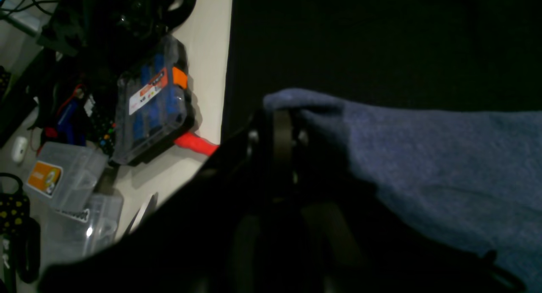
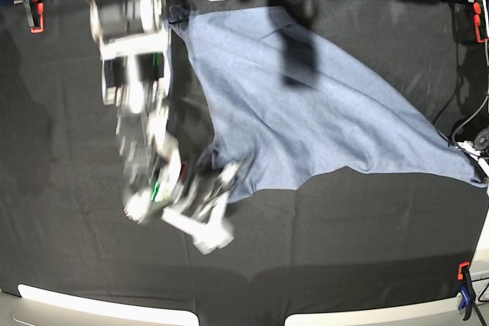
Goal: Layout the t-shirt on the table in an organized manner, then fold the t-shirt properly
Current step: 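Drag the shirt with the right gripper away from the left gripper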
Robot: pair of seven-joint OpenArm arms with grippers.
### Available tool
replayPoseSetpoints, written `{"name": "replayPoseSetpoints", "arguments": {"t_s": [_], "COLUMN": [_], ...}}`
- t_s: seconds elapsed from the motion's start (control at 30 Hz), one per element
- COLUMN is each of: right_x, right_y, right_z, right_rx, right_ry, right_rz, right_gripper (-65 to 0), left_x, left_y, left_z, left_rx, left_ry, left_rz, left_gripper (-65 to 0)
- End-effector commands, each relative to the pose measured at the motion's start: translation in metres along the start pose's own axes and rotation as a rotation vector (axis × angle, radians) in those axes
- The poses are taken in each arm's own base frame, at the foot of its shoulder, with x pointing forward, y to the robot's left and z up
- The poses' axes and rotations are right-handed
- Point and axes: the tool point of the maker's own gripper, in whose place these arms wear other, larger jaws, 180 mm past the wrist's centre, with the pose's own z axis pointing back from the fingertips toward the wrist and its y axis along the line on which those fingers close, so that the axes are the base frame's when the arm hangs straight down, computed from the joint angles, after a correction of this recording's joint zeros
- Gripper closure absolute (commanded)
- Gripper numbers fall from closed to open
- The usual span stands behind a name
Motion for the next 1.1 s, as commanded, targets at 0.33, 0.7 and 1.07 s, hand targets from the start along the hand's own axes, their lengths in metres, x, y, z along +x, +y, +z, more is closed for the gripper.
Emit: {"name": "replayPoseSetpoints", "arguments": {"t_s": [0.33,0.7,1.07], "right_x": [-0.069,-0.117,-0.075], "right_y": [0.122,0.158,0.127], "right_z": [0.077,0.096,0.112], "right_rx": [0.122,0.206,0.138], "right_ry": [-0.119,-0.037,-0.214], "right_rz": [0.07,0.112,0.069], "right_gripper": [0.0,-7.8,-33.8], "left_x": [0.023,0.024,0.023], "left_y": [0.02,0.02,0.02], "left_z": [0.001,0.001,0.001], "left_rx": [0.042,0.042,0.042], "left_ry": [-0.065,-0.069,-0.068], "left_rz": [-0.006,-0.006,-0.006], "left_gripper": [0.0,0.0,0.0]}}
